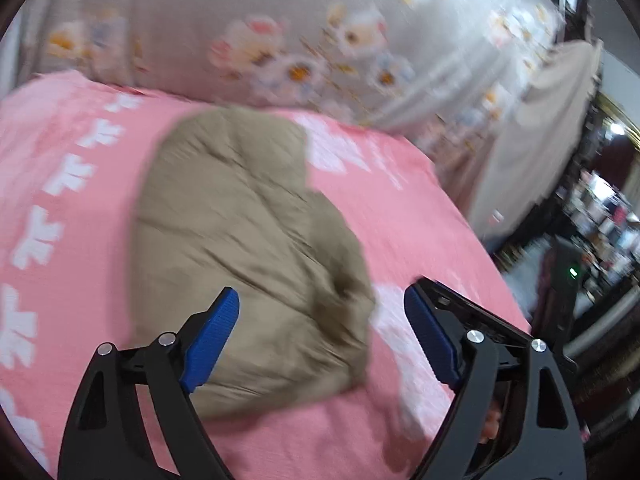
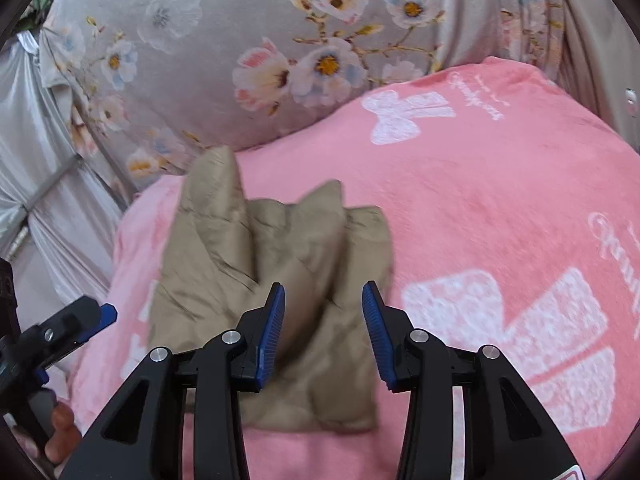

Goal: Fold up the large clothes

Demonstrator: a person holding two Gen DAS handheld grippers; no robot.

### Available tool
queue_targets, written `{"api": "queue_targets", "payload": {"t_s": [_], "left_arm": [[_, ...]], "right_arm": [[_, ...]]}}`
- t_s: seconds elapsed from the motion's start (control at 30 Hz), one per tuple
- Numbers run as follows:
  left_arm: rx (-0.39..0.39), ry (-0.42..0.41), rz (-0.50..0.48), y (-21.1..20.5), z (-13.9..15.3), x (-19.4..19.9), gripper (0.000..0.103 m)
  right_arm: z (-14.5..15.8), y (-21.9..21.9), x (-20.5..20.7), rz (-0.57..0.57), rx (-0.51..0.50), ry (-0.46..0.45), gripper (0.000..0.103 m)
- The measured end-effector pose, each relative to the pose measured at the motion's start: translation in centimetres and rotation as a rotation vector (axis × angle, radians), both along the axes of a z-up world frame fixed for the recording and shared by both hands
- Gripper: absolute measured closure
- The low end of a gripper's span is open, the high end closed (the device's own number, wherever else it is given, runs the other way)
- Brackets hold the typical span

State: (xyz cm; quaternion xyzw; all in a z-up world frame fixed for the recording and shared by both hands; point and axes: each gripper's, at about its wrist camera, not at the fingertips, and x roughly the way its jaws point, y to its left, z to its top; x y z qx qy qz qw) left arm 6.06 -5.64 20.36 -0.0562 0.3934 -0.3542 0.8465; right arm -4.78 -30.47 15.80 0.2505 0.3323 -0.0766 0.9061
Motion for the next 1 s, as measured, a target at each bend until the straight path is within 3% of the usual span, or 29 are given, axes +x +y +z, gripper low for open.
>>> {"api": "queue_targets", "payload": {"t_s": [0.07, 0.17, 0.27, 0.33, 0.4, 0.43, 0.47, 0.57, 0.73, 0.87, 1.0], "left_arm": [[0.080, -0.063, 0.148, 1.7, 1.0, 2.0, 0.021], [0.152, -0.093, 0.306, 3.6, 1.0, 4.7, 0.021], [0.200, -0.086, 0.403, 5.2, 0.2, 6.7, 0.021], [0.192, -0.050, 0.420, 6.3, -0.3, 7.7, 0.021], [0.184, -0.024, 0.425, 6.2, -0.7, 8.4, 0.021], [0.180, -0.019, 0.423, 6.3, -0.8, 8.6, 0.021], [0.182, -0.019, 0.417, 5.9, -0.8, 8.9, 0.021], [0.180, -0.033, 0.388, 4.3, -0.2, 8.9, 0.021], [0.191, -0.055, 0.295, -0.4, 0.2, 8.7, 0.021], [0.216, -0.041, 0.221, -4.8, -1.3, 7.9, 0.021], [0.258, -0.016, 0.161, -9.0, -3.7, 7.1, 0.021]], "right_arm": [[1.0, 0.4, 1.8, 0.046, 0.048, -0.022, 0.061], [1.9, 2.0, 5.6, 0.132, 0.104, -0.022, 0.056], [1.3, 3.7, 9.7, 0.169, 0.135, 0.030, 0.055], [0.1, 4.2, 12.1, 0.162, 0.164, 0.082, 0.055], [-1.0, 4.2, 14.0, 0.146, 0.189, 0.123, 0.055], [-1.5, 4.2, 14.5, 0.143, 0.195, 0.136, 0.059], [-2.0, 4.1, 14.9, 0.144, 0.202, 0.147, 0.077], [-1.9, 3.4, 14.6, 0.186, 0.254, 0.105, 0.094], [-1.5, 0.6, 10.2, 0.129, 0.214, 0.065, 0.097], [-4.1, -1.5, 7.3, 0.053, 0.145, 0.121, 0.097], [-6.1, -3.0, 6.2, 0.013, 0.138, 0.132, 0.097]]}}
